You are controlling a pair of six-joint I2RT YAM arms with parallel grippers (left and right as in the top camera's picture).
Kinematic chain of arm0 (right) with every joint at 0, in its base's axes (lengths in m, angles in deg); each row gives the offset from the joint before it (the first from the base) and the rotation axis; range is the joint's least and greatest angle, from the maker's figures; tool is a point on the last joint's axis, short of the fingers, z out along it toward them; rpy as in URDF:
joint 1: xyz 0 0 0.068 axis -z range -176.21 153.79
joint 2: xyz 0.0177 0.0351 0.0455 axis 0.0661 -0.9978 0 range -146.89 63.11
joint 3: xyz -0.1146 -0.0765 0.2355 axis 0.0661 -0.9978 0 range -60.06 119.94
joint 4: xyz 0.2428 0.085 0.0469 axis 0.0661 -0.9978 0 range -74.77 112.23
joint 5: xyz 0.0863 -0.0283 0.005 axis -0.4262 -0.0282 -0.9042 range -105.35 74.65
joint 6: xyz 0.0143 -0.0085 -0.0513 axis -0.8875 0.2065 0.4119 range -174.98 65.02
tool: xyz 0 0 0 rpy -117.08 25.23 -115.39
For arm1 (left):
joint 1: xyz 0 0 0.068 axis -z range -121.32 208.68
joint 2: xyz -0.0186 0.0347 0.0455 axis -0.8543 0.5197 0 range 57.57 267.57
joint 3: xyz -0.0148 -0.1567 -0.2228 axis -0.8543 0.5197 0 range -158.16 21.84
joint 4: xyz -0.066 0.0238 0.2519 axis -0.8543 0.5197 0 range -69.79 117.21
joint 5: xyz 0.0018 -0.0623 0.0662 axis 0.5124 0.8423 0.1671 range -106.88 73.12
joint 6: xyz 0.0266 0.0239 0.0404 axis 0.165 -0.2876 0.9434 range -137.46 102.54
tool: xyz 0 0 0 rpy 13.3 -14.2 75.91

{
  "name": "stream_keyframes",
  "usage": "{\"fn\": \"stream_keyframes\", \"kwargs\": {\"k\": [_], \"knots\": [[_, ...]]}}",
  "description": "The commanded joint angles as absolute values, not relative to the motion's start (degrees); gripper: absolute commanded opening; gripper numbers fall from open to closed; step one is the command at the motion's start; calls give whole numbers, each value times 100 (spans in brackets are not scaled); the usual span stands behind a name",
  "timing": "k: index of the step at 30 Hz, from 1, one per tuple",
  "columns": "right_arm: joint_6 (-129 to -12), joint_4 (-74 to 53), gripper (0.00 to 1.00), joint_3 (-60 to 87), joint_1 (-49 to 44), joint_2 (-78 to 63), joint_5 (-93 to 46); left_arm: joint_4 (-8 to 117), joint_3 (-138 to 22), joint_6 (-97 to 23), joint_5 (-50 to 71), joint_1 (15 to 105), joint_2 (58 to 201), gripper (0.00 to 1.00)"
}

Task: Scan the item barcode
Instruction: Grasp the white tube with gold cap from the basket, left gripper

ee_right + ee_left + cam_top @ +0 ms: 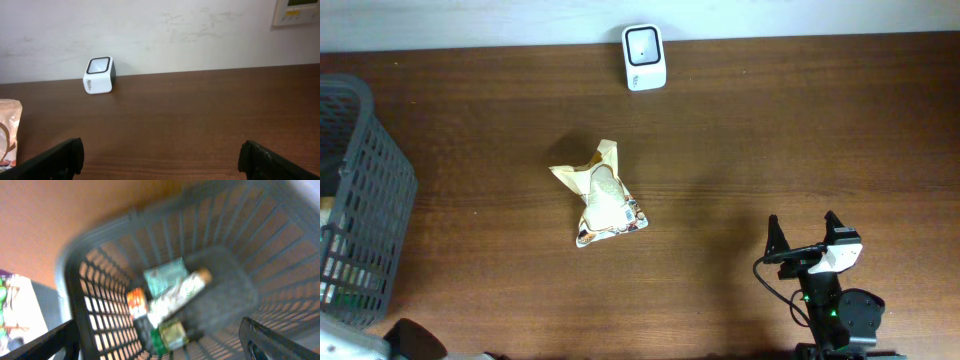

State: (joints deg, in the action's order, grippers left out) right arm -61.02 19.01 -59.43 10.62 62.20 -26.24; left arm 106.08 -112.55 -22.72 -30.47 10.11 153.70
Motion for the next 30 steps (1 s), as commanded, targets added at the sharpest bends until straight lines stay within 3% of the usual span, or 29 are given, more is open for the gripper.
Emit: {"fn": "stream_keyframes", "kwargs": {"k": [1, 6, 15, 18, 21, 23, 24, 28, 30], "knots": [[-6140, 1863, 98, -5974, 1095, 6260, -2697, 9703, -9596, -1378, -2500, 851, 15388, 99], [-6140, 1863, 98, -5974, 1095, 6260, -2694, 7738, -7205, 56, -2159, 847, 15657, 99], [-6140, 1863, 98, -5974, 1095, 6260, -2694, 6307, -7076, 543, -2157, 825, 17718, 100], [-6140, 1863, 98, -5974, 1095, 6260, -2697, 6121, -7076, 799, -2048, 832, 18019, 95], [-6140, 1863, 98, -5974, 1095, 6260, -2694, 5963, -7076, 795, -2046, 832, 18046, 64], [-6140, 1863, 98, -5974, 1095, 6260, -2697, 5946, -7076, 795, -2039, 832, 18046, 56], [-6140, 1863, 98, -5974, 1095, 6260, -2694, 5974, -7076, 792, -1775, 832, 18046, 45], [-6140, 1863, 98, -5974, 1095, 6260, -2697, 6081, -7080, 593, -1661, 897, 18033, 25], [-6140, 1863, 98, -5974, 1095, 6260, -2694, 6169, -7191, 364, -1663, 958, 17928, 22]]}}
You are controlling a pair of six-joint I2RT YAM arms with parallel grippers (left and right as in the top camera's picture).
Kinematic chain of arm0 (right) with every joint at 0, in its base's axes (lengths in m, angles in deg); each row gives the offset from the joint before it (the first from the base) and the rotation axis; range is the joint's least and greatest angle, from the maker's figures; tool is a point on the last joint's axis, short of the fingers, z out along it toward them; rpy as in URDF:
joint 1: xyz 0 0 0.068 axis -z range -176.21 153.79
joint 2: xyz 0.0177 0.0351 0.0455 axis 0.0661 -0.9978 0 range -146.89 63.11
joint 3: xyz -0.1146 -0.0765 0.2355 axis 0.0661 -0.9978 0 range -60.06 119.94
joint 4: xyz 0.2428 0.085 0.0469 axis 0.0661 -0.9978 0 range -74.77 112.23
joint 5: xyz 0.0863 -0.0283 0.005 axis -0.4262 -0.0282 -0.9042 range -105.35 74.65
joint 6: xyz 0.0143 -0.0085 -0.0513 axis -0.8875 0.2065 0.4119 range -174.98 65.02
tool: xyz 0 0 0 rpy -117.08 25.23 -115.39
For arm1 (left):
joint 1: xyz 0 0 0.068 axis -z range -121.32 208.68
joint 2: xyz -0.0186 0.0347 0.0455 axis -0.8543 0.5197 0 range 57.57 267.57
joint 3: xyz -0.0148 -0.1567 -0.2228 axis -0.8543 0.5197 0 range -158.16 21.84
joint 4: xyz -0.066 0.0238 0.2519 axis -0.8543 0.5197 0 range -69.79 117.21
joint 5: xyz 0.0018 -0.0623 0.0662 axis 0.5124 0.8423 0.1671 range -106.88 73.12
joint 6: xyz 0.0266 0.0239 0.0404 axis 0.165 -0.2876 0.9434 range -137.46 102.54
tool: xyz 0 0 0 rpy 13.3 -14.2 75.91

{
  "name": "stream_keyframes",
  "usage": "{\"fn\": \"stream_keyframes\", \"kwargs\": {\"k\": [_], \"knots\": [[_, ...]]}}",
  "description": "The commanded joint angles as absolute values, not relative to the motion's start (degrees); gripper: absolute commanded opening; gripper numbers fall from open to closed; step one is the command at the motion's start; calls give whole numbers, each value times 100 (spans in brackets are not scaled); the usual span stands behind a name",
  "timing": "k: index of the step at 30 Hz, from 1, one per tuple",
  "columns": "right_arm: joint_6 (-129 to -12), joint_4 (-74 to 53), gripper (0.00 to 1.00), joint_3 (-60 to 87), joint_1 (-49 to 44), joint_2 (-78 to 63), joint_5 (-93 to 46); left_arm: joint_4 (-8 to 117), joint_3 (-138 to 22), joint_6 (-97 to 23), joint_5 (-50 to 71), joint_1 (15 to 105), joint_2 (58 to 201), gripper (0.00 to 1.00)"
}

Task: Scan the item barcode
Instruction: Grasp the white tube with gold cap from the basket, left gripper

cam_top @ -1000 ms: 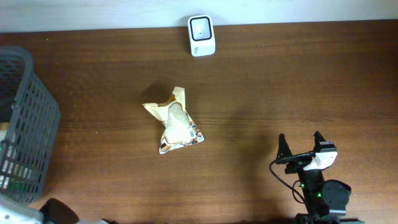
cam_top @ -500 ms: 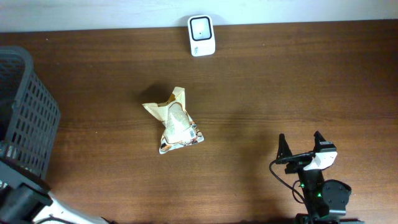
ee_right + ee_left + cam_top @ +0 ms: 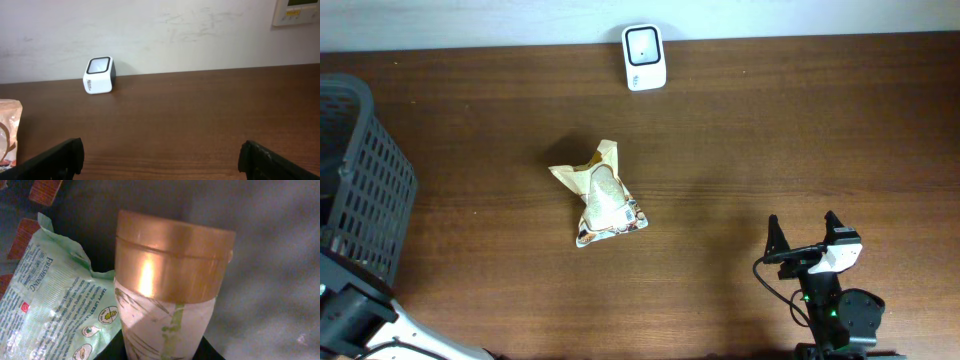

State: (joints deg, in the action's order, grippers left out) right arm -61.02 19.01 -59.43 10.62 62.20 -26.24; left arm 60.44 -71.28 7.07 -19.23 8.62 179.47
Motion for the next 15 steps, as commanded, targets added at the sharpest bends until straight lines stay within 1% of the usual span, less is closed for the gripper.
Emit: {"fn": "stream_keyframes", "kwargs": {"k": [1, 2, 3, 4, 5, 8, 12, 14, 15], "knots": [[-6140, 1863, 98, -5974, 1095, 6260, -2694, 6337, -7425, 246, -1663, 985, 17810, 18], [-6140, 1863, 99, -5974, 1095, 6260, -2694, 6446, -7585, 180, -1663, 991, 17709, 15], [-6140, 1863, 98, -5974, 1095, 6260, -2694, 6586, -7790, 121, -1661, 993, 17532, 5], [-6140, 1863, 98, -5974, 1095, 6260, -2697, 6704, -7967, 121, -1661, 993, 17292, 0], [-6140, 1863, 98, -5974, 1095, 6260, -2697, 6724, -8007, 119, -1661, 993, 17167, 0], [-6140, 1863, 98, -5974, 1095, 6260, -2694, 6739, -8077, -165, -1659, 993, 16201, 0], [-6140, 1863, 98, -5974, 1095, 6260, -2694, 6739, -8236, -622, -1657, 993, 14542, 0], [-6140, 1863, 98, -5974, 1095, 6260, -2694, 6739, -8315, -742, -1292, 993, 13644, 0], [-6140, 1863, 98, -5974, 1095, 6260, -2694, 6737, -8370, -759, -675, 993, 13200, 0]]}}
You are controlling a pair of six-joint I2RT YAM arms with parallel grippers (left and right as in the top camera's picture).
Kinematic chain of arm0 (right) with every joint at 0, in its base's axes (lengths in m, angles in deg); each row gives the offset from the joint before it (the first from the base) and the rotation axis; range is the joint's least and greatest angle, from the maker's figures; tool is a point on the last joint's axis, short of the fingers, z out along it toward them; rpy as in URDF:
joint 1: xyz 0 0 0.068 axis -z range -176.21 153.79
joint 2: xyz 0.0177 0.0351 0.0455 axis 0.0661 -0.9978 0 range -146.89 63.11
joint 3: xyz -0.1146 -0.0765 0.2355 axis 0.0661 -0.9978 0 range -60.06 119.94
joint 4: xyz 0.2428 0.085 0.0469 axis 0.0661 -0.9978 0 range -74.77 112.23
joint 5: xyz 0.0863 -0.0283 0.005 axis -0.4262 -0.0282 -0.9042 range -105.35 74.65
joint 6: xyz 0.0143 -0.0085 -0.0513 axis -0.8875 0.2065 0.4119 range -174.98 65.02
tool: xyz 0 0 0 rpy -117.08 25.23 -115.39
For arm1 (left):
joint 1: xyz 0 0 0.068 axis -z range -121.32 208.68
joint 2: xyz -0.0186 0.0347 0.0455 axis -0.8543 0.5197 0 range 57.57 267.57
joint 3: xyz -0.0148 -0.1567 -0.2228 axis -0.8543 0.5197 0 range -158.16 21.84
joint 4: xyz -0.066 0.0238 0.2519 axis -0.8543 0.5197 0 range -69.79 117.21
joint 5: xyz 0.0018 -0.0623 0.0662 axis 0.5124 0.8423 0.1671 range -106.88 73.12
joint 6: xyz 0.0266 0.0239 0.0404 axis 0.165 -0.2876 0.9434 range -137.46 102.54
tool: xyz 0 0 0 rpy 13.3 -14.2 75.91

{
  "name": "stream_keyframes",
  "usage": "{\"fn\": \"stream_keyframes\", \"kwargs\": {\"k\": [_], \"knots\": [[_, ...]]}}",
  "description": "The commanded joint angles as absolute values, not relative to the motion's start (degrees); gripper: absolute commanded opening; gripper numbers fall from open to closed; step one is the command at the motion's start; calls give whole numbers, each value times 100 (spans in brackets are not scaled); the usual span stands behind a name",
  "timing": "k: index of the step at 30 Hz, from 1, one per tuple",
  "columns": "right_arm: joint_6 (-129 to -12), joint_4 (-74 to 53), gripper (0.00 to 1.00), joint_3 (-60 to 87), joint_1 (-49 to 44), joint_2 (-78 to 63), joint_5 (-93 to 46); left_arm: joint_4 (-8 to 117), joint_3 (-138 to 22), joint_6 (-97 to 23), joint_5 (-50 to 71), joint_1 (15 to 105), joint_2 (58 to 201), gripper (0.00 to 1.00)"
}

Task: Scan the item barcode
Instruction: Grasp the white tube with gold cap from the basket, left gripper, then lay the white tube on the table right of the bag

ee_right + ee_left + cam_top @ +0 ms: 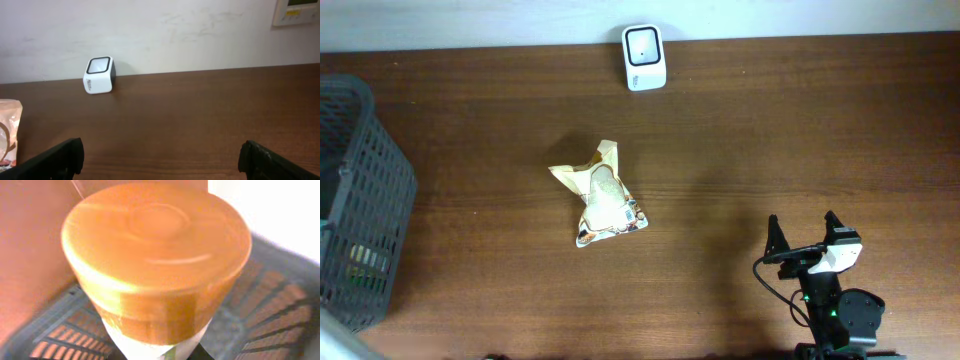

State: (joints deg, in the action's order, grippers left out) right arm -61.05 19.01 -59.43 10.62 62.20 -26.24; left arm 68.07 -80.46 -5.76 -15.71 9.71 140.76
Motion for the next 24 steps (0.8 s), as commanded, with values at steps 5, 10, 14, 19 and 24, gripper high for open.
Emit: {"fn": "stream_keyframes", "kwargs": {"k": [5, 10, 14, 19, 24], "knots": [[-6140, 1863, 98, -5974, 1095, 6260, -2697, 6728, -8396, -753, 6459, 993, 12883, 0], [-6140, 1863, 98, -5974, 1095, 6260, -2694, 6833, -8326, -263, 7331, 2628, 13816, 0], [-6140, 1863, 98, -5974, 1095, 6260, -2694, 6903, -8319, -14, 7228, 4938, 15060, 0], [-6140, 1863, 98, -5974, 1095, 6260, -2694, 10352, -8319, 3166, 5351, 6036, 15834, 0], [-6140, 1863, 98, -5974, 1095, 6260, -2697, 11095, -8319, 4145, 5049, 6206, 15860, 0]]}}
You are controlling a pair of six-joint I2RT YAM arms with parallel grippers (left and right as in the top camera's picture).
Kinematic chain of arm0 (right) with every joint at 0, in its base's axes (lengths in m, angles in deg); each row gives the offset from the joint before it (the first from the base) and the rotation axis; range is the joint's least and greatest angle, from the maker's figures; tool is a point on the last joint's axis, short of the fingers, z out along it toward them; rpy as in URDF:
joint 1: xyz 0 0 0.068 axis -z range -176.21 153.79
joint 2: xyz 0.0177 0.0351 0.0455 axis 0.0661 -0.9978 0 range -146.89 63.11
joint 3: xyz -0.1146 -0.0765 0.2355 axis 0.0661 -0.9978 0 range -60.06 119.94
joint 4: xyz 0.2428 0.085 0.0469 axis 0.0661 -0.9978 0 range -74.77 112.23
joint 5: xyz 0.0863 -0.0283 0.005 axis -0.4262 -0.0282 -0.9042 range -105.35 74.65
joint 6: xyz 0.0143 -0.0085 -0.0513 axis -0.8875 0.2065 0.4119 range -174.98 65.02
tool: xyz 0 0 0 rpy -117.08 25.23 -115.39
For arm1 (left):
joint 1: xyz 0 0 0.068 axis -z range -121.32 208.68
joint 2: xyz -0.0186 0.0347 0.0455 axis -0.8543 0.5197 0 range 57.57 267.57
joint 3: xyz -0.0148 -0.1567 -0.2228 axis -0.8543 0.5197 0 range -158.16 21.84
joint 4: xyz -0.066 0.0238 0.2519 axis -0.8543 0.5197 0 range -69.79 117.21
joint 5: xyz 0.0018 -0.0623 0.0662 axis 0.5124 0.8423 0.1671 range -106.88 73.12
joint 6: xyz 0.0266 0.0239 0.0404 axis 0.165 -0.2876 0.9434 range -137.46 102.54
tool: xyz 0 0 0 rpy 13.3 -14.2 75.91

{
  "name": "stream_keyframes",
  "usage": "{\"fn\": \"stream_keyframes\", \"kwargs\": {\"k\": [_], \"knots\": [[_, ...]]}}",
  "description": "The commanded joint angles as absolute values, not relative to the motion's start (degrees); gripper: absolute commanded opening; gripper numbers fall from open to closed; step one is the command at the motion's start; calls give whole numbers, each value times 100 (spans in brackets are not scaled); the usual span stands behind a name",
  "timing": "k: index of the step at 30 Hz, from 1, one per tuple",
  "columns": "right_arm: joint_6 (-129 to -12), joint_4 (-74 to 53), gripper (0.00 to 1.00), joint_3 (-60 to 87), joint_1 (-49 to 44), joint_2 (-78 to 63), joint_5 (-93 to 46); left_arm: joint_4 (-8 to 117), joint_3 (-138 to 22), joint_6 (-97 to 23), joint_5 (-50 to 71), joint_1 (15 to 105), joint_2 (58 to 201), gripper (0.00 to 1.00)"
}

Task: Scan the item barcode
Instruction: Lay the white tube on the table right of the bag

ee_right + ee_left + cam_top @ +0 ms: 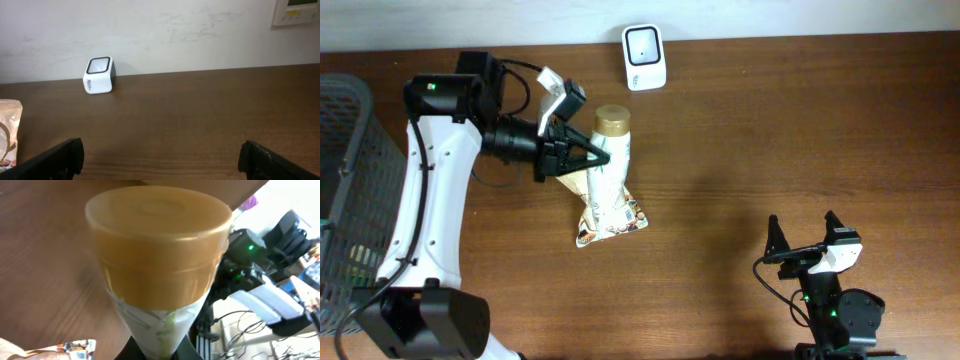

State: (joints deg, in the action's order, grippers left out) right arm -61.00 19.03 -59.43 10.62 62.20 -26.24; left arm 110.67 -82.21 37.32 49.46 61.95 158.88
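Note:
A white bottle (pixel 609 158) with a gold cap (pixel 612 121) hangs over the middle of the table, with my left gripper (pixel 582 156) shut on its lower end. In the left wrist view the gold cap (pixel 159 240) fills the frame, and my left gripper (pixel 160 352) clasps the white body (pixel 160 322) at the bottom edge. No barcode shows on it. The white scanner (pixel 644 45) stands at the table's back edge, beyond the cap; the right wrist view shows the scanner (pixel 99 75) too. My right gripper (pixel 805 232) is open near the front right, nothing between its fingers (pixel 55 157).
A tan snack bag (pixel 610 212) lies on the table just under and in front of the held bottle. A dark grey mesh basket (pixel 355 190) with several items stands at the left edge. A white wall runs behind the table, with a panel (pixel 297 11) on it.
My left arm was out of the overhead view, holding the bottle above the basket. Now it reaches over the table's middle with the bottle above the snack bag. The right arm has not moved.
My left gripper was open above the basket, looking down at several items. Then it was low inside, round the gold-capped bottle. Then the bottle was held up with the basket below it, and now it is over the table near the scanner.

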Motion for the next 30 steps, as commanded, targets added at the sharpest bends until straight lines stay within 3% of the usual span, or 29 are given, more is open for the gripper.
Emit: {"fn": "stream_keyframes", "kwargs": {"k": [1, 3, 8, 13, 19, 20, 21, 22, 24, 27, 30], "knots": [[-6140, 1863, 98, -5974, 1095, 6260, -2694, 11074, -8319, 4136, 4955, 6206, 15917, 0], [-6140, 1863, 98, -5974, 1095, 6260, -2694, 10993, -8319, 3907, 4957, 6304, 16205, 0], [-6140, 1863, 98, -5974, 1095, 6260, -2694, 9220, -8319, 2386, 5408, 7367, 17383, 0], [-6140, 1863, 98, -5974, 1095, 6260, -2694, 8016, -8319, 1101, 5392, 7854, 18282, 0], [-6140, 1863, 98, -5974, 1095, 6260, -2694, 7937, -8319, -193, 4914, 7802, 19023, 0], [-6140, 1863, 98, -5974, 1095, 6260, -2694, 7935, -8319, -311, 4772, 7815, 19023, 14], [-6140, 1863, 98, -5974, 1095, 6260, -2694, 7935, -8321, -311, 4774, 7817, 19023, 45], [-6140, 1863, 98, -5974, 1095, 6260, -2694, 7939, -8321, -316, 4776, 7806, 19020, 67], [-6140, 1863, 98, -5974, 1095, 6260, -2697, 7939, -8387, -335, 4776, 7773, 19018, 75], [-6140, 1863, 98, -5974, 1095, 6260, -2694, 8156, -9124, -335, 4503, 7765, 18819, 99], [-6140, 1863, 98, -5974, 1095, 6260, -2694, 8792, -10295, -333, 2654, 7762, 17899, 99]]}}
